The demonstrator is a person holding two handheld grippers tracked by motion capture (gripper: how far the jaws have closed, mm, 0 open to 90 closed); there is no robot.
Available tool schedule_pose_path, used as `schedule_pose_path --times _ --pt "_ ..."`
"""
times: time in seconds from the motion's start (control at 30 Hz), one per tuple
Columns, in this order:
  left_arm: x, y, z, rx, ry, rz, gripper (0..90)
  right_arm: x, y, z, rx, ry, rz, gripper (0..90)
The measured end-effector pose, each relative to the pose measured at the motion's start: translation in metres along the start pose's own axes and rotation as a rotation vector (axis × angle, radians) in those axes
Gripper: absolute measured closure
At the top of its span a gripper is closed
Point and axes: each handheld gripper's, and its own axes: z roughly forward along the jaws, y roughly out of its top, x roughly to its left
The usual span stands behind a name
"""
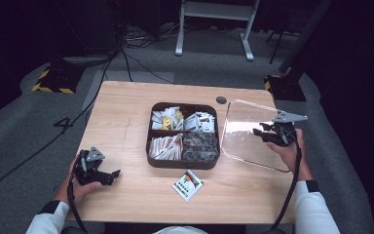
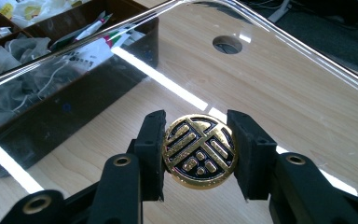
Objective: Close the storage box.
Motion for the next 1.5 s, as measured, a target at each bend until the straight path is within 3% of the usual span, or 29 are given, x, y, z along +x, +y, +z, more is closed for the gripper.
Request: schedule_pose_path --times 0.93,1.5 --pt "0.000 0.000 0.000 0.000 0.000 0.000 0.5 0.049 0.051 0.031 0.012 0.076 -0.083 59.8" --pt "0.000 0.000 0.000 -0.001 0.000 0.001 0.5 0.092 0.075 0.069 0.026 0.142 -0.124 59.8"
